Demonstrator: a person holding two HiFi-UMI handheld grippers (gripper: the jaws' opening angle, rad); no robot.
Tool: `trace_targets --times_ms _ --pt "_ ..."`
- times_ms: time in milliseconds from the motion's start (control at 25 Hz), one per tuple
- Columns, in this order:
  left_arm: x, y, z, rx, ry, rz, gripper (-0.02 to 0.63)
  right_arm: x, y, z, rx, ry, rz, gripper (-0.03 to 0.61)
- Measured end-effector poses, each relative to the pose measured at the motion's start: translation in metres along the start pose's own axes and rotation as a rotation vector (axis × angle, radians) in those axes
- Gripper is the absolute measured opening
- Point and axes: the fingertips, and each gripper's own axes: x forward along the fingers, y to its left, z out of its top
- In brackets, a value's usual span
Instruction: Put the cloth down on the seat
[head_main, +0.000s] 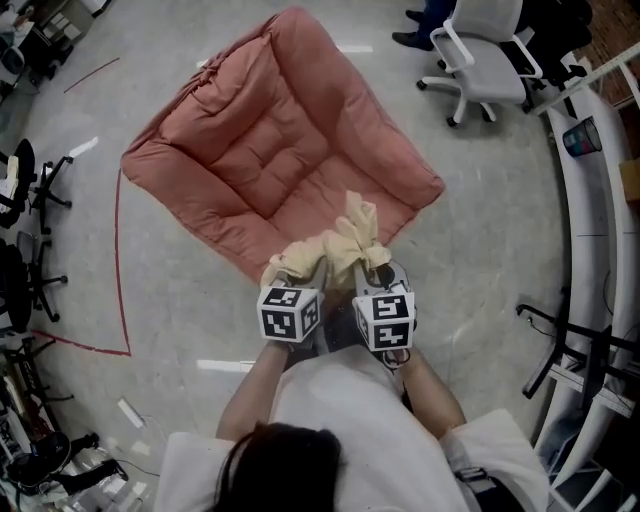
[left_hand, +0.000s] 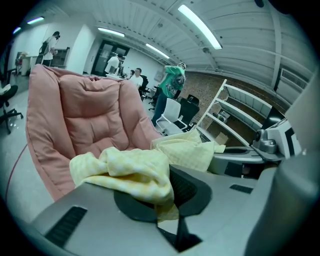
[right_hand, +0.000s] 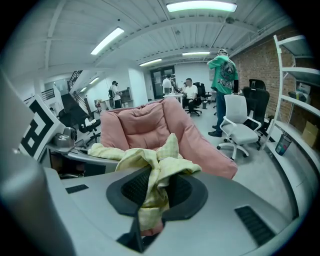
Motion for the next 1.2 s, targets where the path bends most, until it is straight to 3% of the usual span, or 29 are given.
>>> trace_targets --times_ms 600,1200 --pt "0.094 0.058 0.011 -0.134 0.041 0.088 0.060 0.105 -0.039 -0.002 -0.022 0.095 0.074 0.078" --pt "0.174 0.120 -0.020 -0.222 0.102 0.153 0.058 0.204 -0.061 -0.046 -0.032 0.174 0.120 0.078"
